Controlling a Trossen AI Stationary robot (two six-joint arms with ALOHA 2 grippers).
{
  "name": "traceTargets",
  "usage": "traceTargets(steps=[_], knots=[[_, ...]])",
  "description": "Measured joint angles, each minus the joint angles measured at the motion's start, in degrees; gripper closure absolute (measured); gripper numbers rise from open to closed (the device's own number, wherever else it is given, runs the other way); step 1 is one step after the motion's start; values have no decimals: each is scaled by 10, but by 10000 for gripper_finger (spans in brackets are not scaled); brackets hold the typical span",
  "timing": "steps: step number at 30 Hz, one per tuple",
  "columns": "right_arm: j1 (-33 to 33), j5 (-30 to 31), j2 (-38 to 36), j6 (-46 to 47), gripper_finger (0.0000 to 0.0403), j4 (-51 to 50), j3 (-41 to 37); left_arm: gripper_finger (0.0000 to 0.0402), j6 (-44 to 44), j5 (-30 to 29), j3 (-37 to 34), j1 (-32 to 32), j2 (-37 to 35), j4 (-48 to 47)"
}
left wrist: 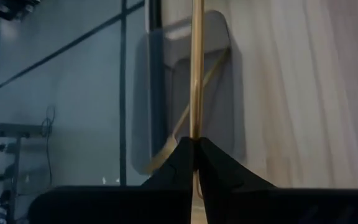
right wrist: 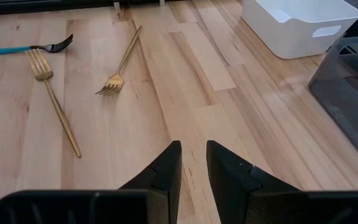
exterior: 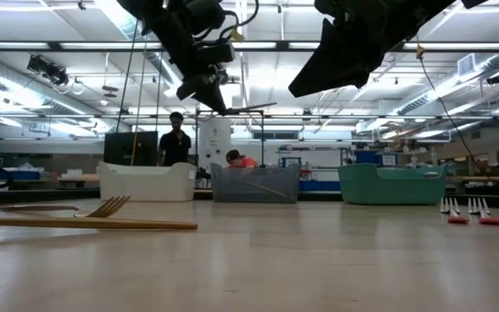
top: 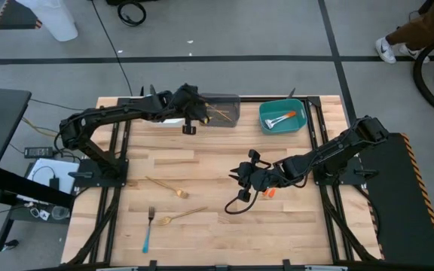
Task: Sort silverware by color (type)
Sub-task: Put the top gold fork into the black bin
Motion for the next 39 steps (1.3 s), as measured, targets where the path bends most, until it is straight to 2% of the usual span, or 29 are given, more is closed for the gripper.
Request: traceTargets(steps=[6,16,20,24,32,39], knots=[[1,0,0,0,317,-1,0,387,31,10,0,23,13,52],[5,0,0,0,317,-10,0,385,206,10,1,35,84,173],[5,0,0,0,317,-12,0,385,302,-11,0,35,117,178],[5,0,0,0,317,-13,0,385,366,-69,0,37,150,175],[5,2,0,-7,317,-11,0,385,375,-126,21,36,195,152],[5,3,0,-9,317,-8,0,385,376,-131,70,23,200,130]])
